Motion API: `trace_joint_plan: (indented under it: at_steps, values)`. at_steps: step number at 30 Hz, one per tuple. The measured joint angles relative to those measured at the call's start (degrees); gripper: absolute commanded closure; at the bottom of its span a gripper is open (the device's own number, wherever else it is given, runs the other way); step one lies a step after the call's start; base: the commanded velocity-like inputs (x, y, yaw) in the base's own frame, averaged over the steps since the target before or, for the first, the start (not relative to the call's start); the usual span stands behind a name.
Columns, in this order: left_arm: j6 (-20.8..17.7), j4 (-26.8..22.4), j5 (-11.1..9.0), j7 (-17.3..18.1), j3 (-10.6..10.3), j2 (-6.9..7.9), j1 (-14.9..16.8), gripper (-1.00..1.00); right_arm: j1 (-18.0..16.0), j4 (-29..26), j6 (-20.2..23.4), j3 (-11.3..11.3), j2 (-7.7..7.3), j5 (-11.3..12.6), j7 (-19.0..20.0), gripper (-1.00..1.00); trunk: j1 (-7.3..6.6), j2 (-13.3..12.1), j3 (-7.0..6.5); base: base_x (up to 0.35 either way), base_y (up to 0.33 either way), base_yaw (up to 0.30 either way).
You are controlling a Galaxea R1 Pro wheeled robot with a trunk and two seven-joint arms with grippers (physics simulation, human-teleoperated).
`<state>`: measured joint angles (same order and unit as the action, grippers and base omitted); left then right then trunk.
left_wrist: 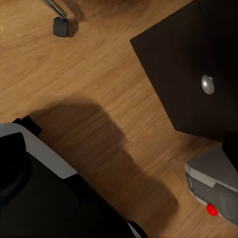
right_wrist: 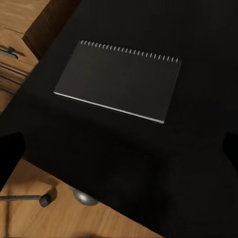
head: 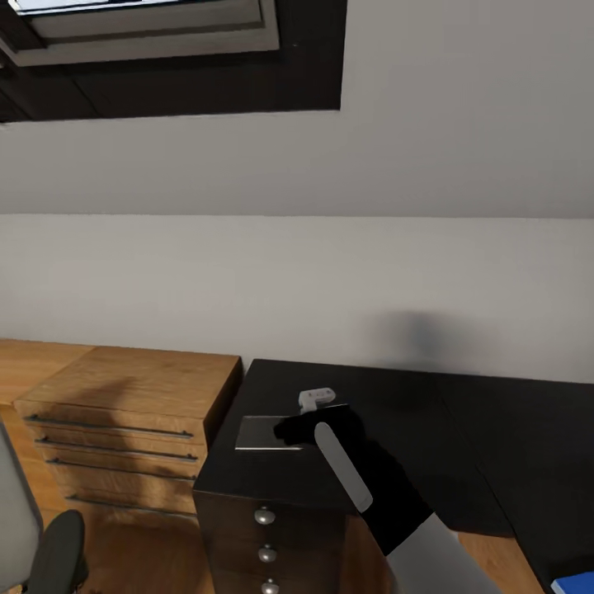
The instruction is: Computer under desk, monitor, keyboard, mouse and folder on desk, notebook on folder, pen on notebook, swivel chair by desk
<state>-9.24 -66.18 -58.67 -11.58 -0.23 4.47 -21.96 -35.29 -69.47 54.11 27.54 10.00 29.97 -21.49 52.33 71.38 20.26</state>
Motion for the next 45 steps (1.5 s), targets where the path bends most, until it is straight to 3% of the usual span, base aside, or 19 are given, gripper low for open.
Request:
trace_joint_plan:
  at_steps: [13, 21, 32, 36, 39, 43, 45]
  values:
    - [0.2, 1.7, -0.1, 0.8, 0.0, -0.01, 0.0, -1.0, -0.2, 0.9, -0.1, -0.1, 0.0, -0.1, -0.3, -1.0, -0.03, 0.0, 0.0, 0.224, -0.076, 0.188]
    - [0.2, 1.7, -0.1, 0.8, 0.0, -0.01, 0.0, -1.0, -2.1, 5.9, -5.3, -0.1, 0.0, 0.1, -0.4, -1.0, -0.03, 0.0, 0.0, 0.324, -0.116, 0.014]
    - [0.1, 1.8, -0.2, 0.1, 0.1, -0.01, 0.0, -1.0, -2.4, 7.5, -7.2, 0.0, 0.0, -0.1, -0.2, -1.0, 0.01, 0.0, 0.0, 0.084, -0.025, 0.001]
    - [0.0, 1.8, -0.3, -0.2, 0.1, -0.09, 0.0, -1.0, -5.3, 11.5, -8.4, -0.1, 0.0, 0.2, -0.8, -1.0, 0.01, 0.0, 0.0, 0.0, 0.0, 0.0]
    - [0.0, 1.8, -0.3, -0.3, 0.1, -0.09, 0.0, -1.0, -9.3, 18.8, -10.4, -0.2, 0.0, 0.6, -0.5, -1.0, 0.01, 0.0, 0.0, 0.0, 0.0, 0.0]
    - [0.0, 1.8, -0.4, -0.4, 0.3, -0.2, 0.0, -1.0, -15.3, 29.4, -13.2, -0.3, 0.0, 3.7, -0.2, -1.0, 0.01, 0.0, -0.01, 0.0, 0.0, 0.0]
    - [0.0, 1.8, -0.4, -0.4, 0.7, -0.34, 0.0, -1.0, -16.5, 31.3, -13.6, -0.2, 0.0, 5.3, -0.2, -1.0, 0.01, 0.0, 0.0, 0.0, 0.0, 0.0]
